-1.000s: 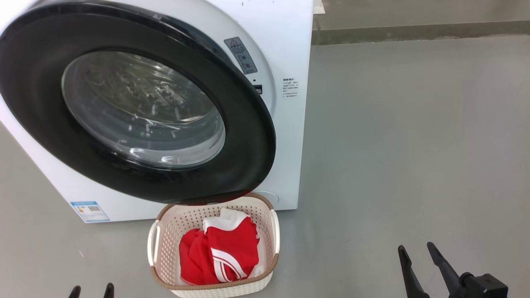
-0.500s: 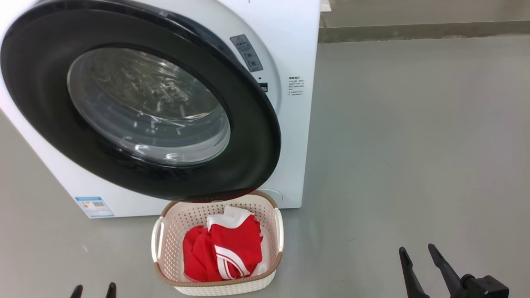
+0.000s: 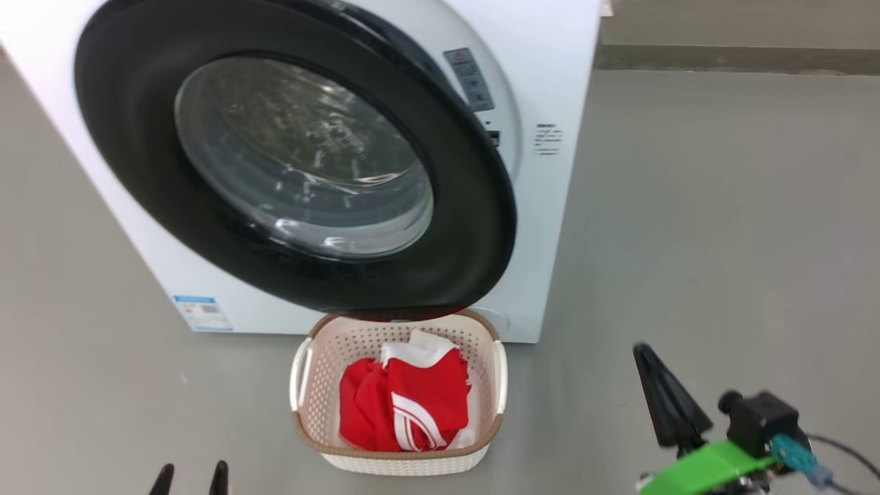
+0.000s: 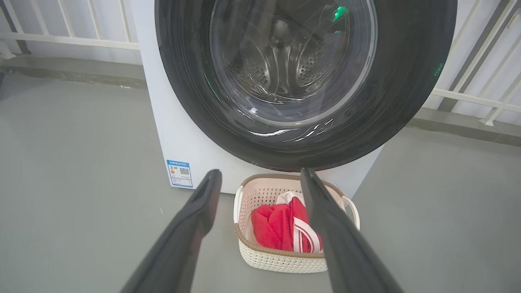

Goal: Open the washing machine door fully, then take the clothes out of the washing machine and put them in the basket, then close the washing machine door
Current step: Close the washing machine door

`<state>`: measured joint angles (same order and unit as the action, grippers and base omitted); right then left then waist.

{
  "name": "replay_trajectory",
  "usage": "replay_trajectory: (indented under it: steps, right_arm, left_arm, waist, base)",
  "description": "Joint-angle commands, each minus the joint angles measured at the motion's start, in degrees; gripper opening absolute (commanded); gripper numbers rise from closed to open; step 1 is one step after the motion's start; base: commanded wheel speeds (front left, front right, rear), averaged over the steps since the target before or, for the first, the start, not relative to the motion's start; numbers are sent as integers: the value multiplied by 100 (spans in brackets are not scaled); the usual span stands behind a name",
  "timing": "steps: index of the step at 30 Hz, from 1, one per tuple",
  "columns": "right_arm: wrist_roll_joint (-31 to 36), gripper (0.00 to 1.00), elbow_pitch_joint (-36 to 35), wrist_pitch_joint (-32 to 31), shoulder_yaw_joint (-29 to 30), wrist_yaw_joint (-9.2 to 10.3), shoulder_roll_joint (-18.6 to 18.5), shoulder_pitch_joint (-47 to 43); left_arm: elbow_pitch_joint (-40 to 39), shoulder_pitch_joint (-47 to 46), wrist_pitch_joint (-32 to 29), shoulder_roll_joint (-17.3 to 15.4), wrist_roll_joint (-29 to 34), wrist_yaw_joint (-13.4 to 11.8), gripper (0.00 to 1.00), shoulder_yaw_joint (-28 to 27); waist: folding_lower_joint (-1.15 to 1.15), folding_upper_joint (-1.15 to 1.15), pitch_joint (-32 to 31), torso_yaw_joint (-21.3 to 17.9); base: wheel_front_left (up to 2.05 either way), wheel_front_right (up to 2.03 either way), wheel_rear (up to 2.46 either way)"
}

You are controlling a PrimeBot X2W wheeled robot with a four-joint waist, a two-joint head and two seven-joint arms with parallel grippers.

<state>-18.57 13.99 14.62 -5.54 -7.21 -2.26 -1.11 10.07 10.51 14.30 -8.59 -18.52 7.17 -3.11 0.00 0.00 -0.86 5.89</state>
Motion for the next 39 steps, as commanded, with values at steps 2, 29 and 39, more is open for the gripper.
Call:
replay_trajectory:
  steps: [2,29,39]
  right_arm:
    - [-143,0,-37,38,-202,-28,-62,587]
    - [141,0,1363,38,-293,-28,-62,3286]
    - [250,0,1439,38,-46,-28,-62,3757]
  left_arm:
    - [-160,-347,70,35,8,32,100,-123]
    - [-7,-1549,70,232,-332,32,100,755]
    - [-17,-1816,70,235,-425,32,100,906]
  waist:
    - [0,0,172,295]
    - [0,0,1419,1355]
    - [0,0,1764,1489]
  base:
    - [0,0,0]
    - [0,0,0]
    - [0,0,0]
